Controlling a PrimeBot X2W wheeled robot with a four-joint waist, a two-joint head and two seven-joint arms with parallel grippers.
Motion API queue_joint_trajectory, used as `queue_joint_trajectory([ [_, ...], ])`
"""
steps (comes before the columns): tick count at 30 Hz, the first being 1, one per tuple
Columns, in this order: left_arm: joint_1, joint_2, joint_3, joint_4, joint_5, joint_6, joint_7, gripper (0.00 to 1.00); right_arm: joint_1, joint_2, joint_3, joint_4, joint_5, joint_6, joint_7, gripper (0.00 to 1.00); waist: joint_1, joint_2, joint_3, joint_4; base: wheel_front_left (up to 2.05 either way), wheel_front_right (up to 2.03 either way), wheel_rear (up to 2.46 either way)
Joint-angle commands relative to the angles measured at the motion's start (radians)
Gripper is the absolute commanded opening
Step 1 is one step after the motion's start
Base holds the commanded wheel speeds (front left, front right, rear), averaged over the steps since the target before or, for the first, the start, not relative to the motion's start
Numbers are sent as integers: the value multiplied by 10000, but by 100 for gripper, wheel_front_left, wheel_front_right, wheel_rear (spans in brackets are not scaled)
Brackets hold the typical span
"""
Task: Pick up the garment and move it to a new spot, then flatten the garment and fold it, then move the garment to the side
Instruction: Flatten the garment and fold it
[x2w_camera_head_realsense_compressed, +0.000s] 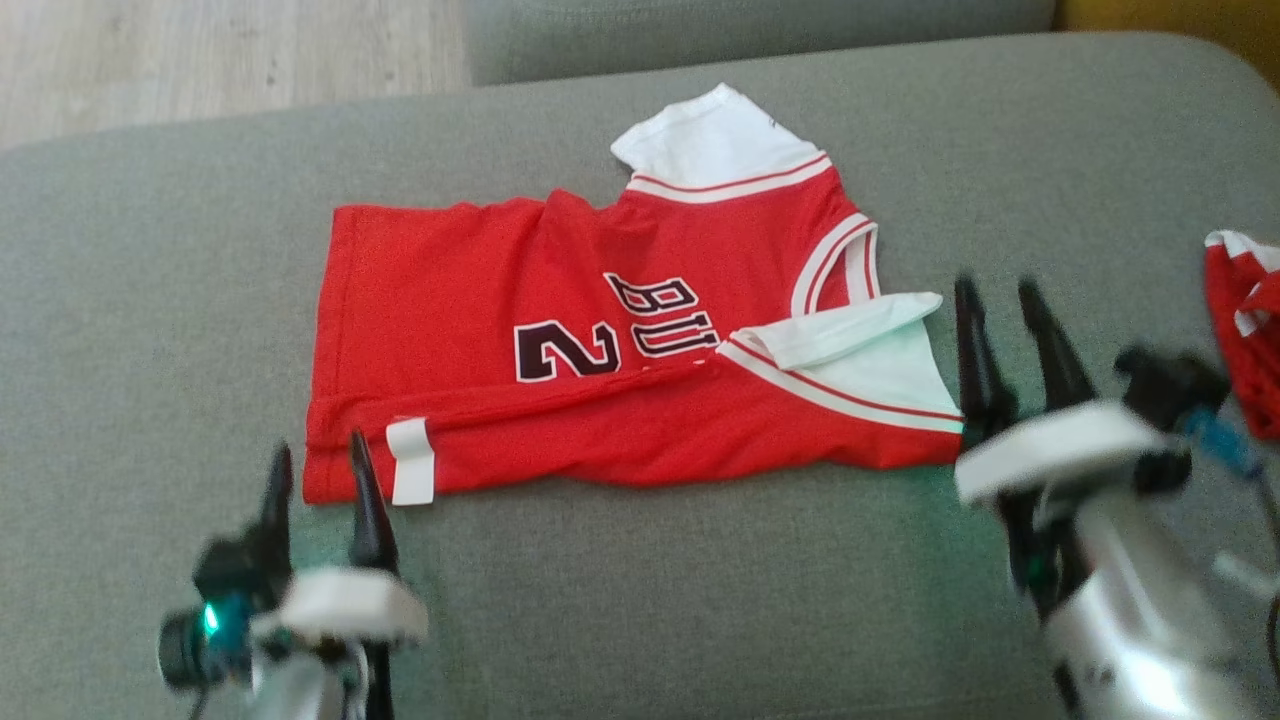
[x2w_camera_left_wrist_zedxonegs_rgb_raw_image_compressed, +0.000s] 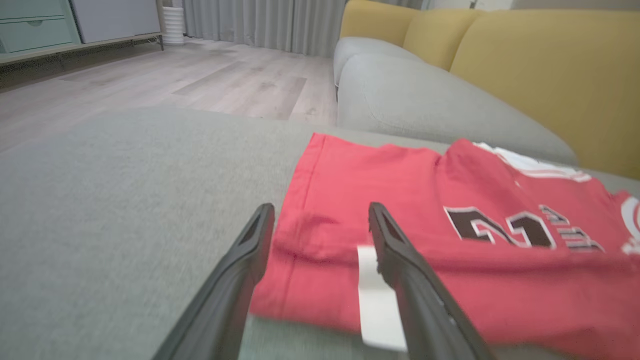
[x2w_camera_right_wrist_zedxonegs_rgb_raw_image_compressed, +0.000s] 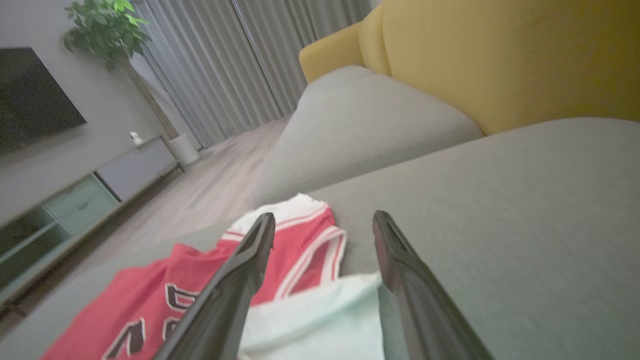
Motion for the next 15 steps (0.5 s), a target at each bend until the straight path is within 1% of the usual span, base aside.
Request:
queue_joint_trajectory([
  [1,51,183,228,-348,138,5,-64,100,277,193,43,-317,-399,-7,-104,100,1,0,-185,-17,0,0,0],
  [3,447,183,146,-502,420,36,-64,100,767,334,-260,-380,-1439,-7,-104,100,1,0,-377,-9,0,0,0],
  [7,1194,183,72,-776,693,100,-65,100,1549,618,-677,-437,-2763,-7,-105,100,1,0,-778,33,0,0,0],
  [10,1625,183,5,-873,781,99,-65,100,1980,737,-771,-419,-3264,-7,-105,100,1,0,-1002,47,0,0,0],
  [15,2052,183,-1,-984,720,127,-65,100,2484,884,-975,-272,-3454,-7,-106,100,1,0,-1192,81,0,0,0],
])
